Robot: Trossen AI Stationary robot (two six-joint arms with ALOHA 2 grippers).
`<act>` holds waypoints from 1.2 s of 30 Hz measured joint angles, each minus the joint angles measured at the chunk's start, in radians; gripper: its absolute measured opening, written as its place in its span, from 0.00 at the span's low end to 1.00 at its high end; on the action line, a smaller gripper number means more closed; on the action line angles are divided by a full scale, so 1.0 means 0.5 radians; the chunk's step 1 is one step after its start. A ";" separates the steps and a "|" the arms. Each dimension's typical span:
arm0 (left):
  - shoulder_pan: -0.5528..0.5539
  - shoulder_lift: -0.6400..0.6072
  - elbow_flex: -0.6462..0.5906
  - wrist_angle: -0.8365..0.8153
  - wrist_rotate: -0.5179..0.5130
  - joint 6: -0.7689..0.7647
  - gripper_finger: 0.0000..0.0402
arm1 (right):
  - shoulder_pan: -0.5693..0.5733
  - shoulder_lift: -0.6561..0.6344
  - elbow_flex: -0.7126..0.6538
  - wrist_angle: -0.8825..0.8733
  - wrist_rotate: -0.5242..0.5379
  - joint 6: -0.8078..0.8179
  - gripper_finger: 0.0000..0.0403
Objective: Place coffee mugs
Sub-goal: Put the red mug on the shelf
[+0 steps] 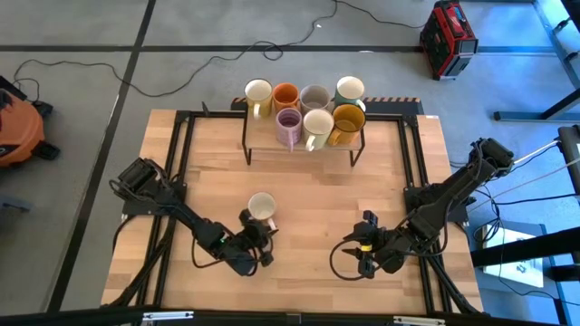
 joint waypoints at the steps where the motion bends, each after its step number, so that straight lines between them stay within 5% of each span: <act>1: 0.000 0.000 0.000 0.002 0.022 0.022 0.05 | 0.000 0.000 0.000 0.000 0.000 0.001 0.40; 10: -0.064 -0.085 0.000 0.077 0.319 0.310 0.05 | 0.000 0.000 0.000 -0.001 -0.033 0.007 0.40; 21: 0.027 -0.598 -0.002 0.013 0.726 0.941 0.05 | -0.001 -0.001 0.000 0.001 0.024 0.065 0.40; 29: 0.342 -1.040 -0.001 -0.106 0.786 1.375 0.05 | -0.001 -0.001 0.000 0.006 0.181 0.218 0.40; 36: 0.779 -1.149 0.000 -0.202 0.967 1.553 0.05 | -0.001 -0.001 0.000 0.006 0.363 0.381 0.40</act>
